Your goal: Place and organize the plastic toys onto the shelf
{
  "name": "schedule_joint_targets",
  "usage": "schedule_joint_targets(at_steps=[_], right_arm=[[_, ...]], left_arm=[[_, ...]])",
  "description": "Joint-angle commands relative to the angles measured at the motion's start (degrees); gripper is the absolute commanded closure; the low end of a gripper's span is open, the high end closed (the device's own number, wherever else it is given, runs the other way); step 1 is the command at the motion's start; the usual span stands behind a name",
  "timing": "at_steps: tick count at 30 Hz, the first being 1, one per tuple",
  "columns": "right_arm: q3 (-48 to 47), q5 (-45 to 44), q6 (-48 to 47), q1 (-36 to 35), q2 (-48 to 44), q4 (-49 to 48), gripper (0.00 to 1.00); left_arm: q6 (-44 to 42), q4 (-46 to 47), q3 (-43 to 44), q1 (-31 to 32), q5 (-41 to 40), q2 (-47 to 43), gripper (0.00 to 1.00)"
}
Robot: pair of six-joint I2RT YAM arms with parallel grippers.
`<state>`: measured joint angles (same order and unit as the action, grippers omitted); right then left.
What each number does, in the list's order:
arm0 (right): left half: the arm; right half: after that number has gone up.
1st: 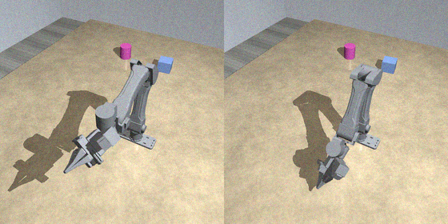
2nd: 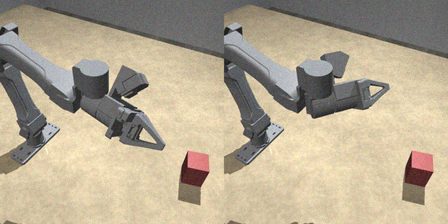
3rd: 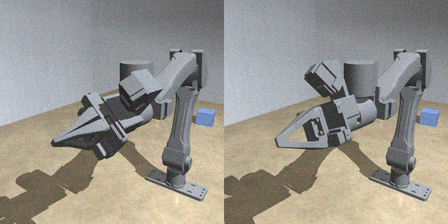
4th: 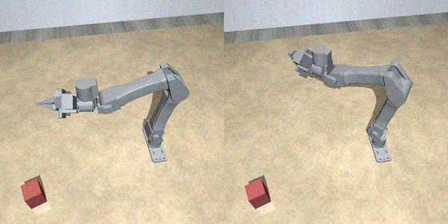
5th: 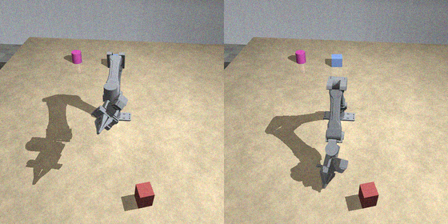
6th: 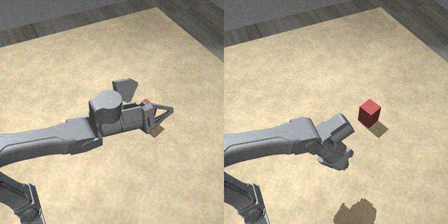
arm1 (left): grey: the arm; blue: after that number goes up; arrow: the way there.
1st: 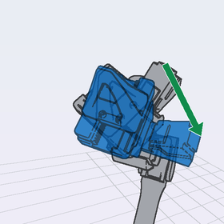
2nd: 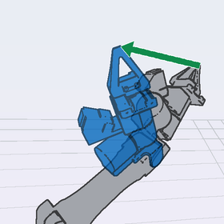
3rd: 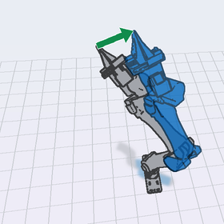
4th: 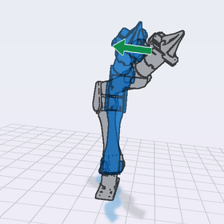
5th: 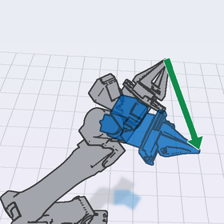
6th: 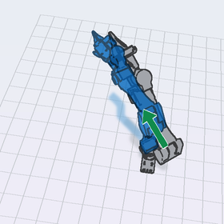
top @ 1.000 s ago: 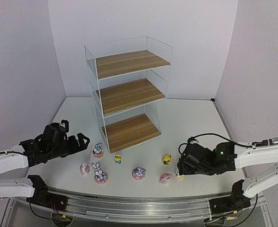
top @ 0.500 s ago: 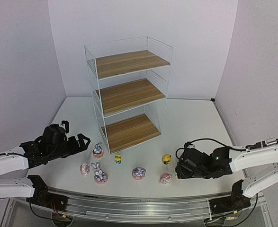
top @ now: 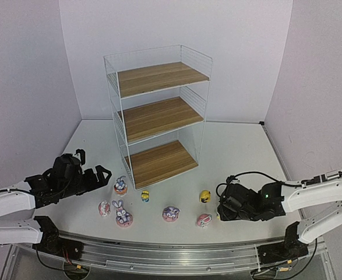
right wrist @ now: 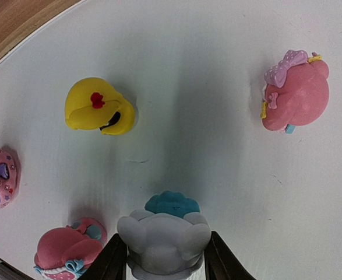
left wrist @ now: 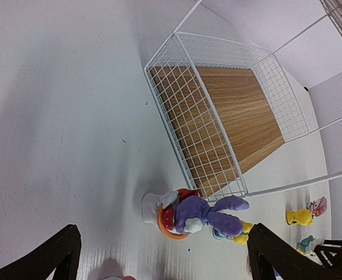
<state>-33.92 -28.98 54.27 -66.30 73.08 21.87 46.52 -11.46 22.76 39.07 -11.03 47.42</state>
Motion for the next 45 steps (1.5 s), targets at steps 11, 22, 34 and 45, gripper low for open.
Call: schedule_joint_targets(at_steps=[11, 22, 34, 45], right_arm=[[-1.0, -0.8, -3.6, -0.3, -2.5, -0.4, 0.87], [-9.2, -2.0, -20.8, -0.1, -10.5, 0.7, 0.95], [-23.2, 16.4, -42.8, 15.0, 11.8, -18.0, 0.97], [-30.0, 27.8, -48.8, 21.1, 28.6, -32.1, 0.97]], left_arm=[[-0.2, 1.0, -0.6, 0.0, -0.4, -0.8, 0.01], [-0.8, -0.6, -0.4, 0.0, 0.3, -4.7, 0.01], [-1.0, 0.3, -0.4, 0.0, 0.7, -5.9, 0.01], [-2.9, 2.7, 1.3, 0.0, 2.3, -1.7, 0.0]])
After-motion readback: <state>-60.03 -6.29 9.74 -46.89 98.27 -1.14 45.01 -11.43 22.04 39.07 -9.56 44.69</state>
